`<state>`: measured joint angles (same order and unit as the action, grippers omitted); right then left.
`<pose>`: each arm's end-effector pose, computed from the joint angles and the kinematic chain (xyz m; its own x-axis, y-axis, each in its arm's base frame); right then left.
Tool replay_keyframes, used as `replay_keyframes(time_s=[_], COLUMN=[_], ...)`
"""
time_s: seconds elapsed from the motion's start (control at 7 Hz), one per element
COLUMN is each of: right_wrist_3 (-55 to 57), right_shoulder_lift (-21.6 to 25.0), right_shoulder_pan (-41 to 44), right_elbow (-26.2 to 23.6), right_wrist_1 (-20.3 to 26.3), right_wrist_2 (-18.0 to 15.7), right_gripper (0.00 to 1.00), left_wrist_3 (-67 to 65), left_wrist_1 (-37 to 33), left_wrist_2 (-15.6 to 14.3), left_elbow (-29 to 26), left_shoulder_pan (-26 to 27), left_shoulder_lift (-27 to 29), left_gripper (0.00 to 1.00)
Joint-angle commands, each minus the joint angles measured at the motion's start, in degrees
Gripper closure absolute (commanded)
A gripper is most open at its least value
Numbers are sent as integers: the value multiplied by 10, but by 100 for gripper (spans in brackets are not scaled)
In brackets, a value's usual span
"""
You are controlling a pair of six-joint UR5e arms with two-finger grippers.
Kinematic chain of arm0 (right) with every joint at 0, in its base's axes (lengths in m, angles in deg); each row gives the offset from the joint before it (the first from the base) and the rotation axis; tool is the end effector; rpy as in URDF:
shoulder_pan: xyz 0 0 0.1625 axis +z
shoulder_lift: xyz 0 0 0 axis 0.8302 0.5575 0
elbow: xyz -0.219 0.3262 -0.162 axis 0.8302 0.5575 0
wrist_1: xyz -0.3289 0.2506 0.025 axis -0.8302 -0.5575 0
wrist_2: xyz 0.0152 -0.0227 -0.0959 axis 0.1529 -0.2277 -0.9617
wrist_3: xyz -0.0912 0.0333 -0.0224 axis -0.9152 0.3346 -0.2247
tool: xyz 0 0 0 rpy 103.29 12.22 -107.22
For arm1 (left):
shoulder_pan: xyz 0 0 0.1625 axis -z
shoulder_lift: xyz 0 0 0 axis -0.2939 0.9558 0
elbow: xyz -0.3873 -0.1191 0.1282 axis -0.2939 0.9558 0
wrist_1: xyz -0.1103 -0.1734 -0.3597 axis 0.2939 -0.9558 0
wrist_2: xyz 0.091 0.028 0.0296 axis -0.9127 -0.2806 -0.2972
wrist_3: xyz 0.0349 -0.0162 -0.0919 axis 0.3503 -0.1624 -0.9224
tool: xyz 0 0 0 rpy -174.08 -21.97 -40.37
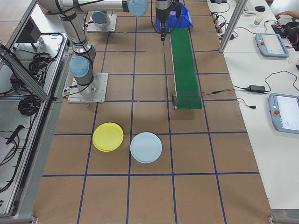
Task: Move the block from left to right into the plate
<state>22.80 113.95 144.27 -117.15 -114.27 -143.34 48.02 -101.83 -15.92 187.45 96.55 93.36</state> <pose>0.1204 -0.4932 0.5002 -0.9984 0.0464 -0.0308 0.0490 0.9948 -0.0892 -0.0259 -0.5802 0.2299 -0.9996 0.0268 0.0032 0.0270 0.9951 0.0947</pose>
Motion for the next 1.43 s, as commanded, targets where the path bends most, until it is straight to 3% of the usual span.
replay_keyframes(time_s=[0.0,0.29,0.71,1.29], right_wrist_3=[0,0,0,0], right_shoulder_lift=[0,0,0,0], right_shoulder_pan=[0,0,0,0], right_elbow=[-1,-1,-1,0], right_wrist_1=[-1,-1,-1,-1], right_wrist_2=[0,1,1,0], right_gripper=[0,0,0,0], left_wrist_3=[0,30,23,5], left_wrist_1=[12,6,-91,-57], left_wrist_2=[0,-7,6,152], left_elbow=[17,9,-19,-81], left_shoulder_pan=[0,-18,-16,23], left_shoulder_lift=[0,-44,-157,-150], left_gripper=[59,64,63,63])
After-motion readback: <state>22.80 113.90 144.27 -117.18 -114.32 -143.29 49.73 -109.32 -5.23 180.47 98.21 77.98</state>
